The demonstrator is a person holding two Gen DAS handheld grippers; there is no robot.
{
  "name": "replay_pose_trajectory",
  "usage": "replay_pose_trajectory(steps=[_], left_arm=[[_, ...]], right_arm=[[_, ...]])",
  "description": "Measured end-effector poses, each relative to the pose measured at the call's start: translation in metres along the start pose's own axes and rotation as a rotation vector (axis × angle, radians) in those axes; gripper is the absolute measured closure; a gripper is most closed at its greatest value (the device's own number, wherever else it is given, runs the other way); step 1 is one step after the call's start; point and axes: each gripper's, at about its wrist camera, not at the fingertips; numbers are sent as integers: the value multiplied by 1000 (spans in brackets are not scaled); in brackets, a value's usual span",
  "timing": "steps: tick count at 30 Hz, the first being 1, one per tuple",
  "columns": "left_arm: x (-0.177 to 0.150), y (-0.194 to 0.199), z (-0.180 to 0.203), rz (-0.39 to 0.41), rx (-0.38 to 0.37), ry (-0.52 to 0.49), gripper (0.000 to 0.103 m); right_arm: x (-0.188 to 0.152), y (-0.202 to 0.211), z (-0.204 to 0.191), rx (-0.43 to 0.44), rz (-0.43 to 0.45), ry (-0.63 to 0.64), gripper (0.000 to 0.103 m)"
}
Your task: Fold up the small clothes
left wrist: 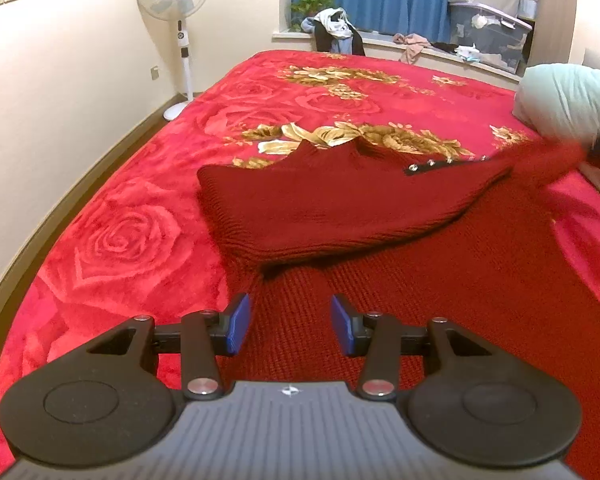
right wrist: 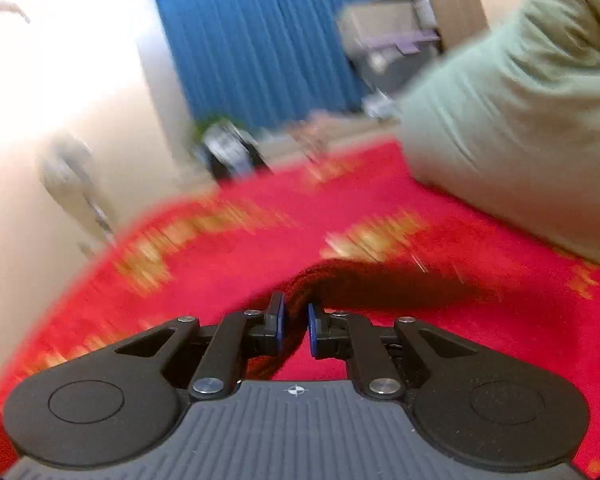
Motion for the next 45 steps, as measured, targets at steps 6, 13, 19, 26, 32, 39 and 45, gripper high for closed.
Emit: replay_pose_trajectory(steps=[6,13,19,26,32,39,45], left_arm=[[-1,-4,9,-13,6,-30,53],[-2,-10,12,-27,15,-44,53],[-1,-13,13,-28,7,-45,53],[-1,-12,8,-25,9,-15,53],[-2,-7,7,3,36,-20,53],[-4,-7,5,-14,41,0,53],[-23,-10,-14,-108,64,52,46]], right_arm=[[-71,-46,88,-80,-283,-314,83],[-69,-57,127,-118,-214,-538,83],[-37,-39,117,-62,-39,-367,92],[-53,-31,116,-394,-129,-301,72],[-54,36,82,-196,-125,-174,72],[-112,120,7,209,-396,77,50],[-181,141,-18,162,-535,257,49]])
Point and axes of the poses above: each gripper's, at about its wrist camera, not at the fingertips, and y roughly against the way its jaws point, z to its right, x to its top, and after that the axes turned 1 degree about x, right-handed
